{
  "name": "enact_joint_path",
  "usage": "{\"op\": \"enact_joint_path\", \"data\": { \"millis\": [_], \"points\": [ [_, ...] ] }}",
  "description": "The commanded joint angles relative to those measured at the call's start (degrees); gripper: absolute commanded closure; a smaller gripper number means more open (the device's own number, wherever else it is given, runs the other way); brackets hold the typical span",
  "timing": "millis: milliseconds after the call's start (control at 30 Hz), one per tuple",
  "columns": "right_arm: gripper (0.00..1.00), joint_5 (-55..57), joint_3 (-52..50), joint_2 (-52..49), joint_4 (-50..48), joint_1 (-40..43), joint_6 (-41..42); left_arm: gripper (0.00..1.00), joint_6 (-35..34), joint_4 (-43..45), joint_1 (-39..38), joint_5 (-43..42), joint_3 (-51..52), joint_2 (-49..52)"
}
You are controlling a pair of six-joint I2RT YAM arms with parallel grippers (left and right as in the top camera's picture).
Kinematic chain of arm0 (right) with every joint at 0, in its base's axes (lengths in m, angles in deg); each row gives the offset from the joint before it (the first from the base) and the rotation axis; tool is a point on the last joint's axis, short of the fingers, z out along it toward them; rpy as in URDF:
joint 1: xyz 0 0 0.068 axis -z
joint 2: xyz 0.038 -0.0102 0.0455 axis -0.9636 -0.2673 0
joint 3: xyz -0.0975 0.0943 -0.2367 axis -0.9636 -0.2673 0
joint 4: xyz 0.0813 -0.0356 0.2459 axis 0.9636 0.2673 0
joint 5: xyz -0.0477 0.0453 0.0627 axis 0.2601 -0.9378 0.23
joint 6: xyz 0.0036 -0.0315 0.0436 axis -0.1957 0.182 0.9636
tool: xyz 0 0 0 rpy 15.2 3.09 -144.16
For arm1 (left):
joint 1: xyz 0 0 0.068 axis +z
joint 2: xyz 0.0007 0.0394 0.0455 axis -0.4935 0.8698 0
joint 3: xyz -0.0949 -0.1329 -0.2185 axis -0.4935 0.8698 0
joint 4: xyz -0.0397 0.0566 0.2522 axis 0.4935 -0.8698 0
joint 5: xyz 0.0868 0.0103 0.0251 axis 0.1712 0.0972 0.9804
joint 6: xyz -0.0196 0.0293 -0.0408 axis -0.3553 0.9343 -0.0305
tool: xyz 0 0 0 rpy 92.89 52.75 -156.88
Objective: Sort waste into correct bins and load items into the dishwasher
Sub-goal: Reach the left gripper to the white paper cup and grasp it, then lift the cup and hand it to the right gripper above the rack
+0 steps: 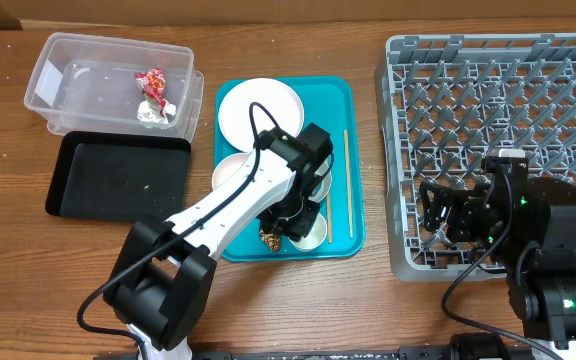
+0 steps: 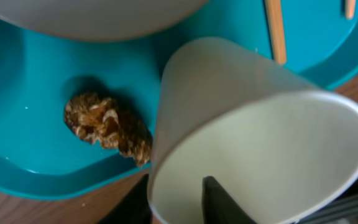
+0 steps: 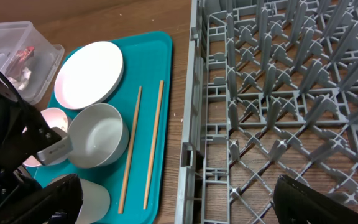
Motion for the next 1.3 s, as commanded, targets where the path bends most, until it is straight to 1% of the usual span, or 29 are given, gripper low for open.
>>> {"op": "enact_joint_path", "data": {
  "millis": [0,33,133,200,367,433,533,633,733,867,933,1033,1100,1167,1267],
  "points": [
    [0.0,0.2,1.7,0.0,-0.3,0.2,0.1,0.88,0.8,2.4,0.3,-0.2,0.2,0.5],
    [0.0,0.2,1.7,0.0,-0.2,0.2,0.1,0.91,0.8,3.2,0.4,-0.2,0.2,0.5],
    [0.0,0.2,1.7,0.0,0.1,0.2,0.1,0.92,0.2,4.7,0.5,-0.2,0.2,0.5],
    [0.0,0.2,1.7,0.0,0.2,0.2,0.1,0.96,-0.2,5.1,0.5,-0.2,0.2,0.5],
    [0.0,0.4,1.7,0.0,0.2,0.2,0.1,0.96,-0.4,3.7,0.8,-1.0,-1.1,0.5],
    [0.0,2.2,1.7,0.0,0.2,0.2,0.1,0.96,1.0,2.0,1.6,-2.4,-3.5,0.4],
    [0.0,7.6,1.7,0.0,0.1,0.2,0.3,0.96,4.2,-0.8,4.0,-7.3,-9.3,0.3],
    [0.0,14.5,1.7,-0.7,-0.1,0.2,2.7,0.96,8.2,-2.5,7.1,-15.5,-15.6,0.3],
    [0.0,15.7,1.7,-2.5,-1.4,0.2,3.8,0.96,9.8,-0.2,10.6,-23.2,-19.7,0.3],
    [0.0,8.4,1.7,-7.0,-5.9,0.2,3.7,0.96,9.7,11.7,14.5,-36.0,-20.0,0.7],
    [0.0,0.9,1.7,-10.0,-9.9,0.2,3.7,0.96,9.4,18.2,16.0,-43.6,-19.6,1.2],
    [0.0,-12.4,1.7,-14.0,-16.1,0.2,3.7,0.96,4.9,25.6,18.2,-52.3,-19.6,2.4],
    [0.0,-21.5,1.7,-16.2,-20.3,0.3,3.2,0.96,2.7,29.2,19.5,-56.6,-19.6,3.3],
    [0.0,-32.8,1.7,-18.1,-25.5,0.7,1.0,0.96,1.2,32.0,20.7,-61.8,-19.6,4.3],
    [0.0,-45.9,1.7,-20.4,-32.9,1.6,0.0,0.96,1.1,33.0,21.8,-67.8,-19.6,5.6]
  ]
}}
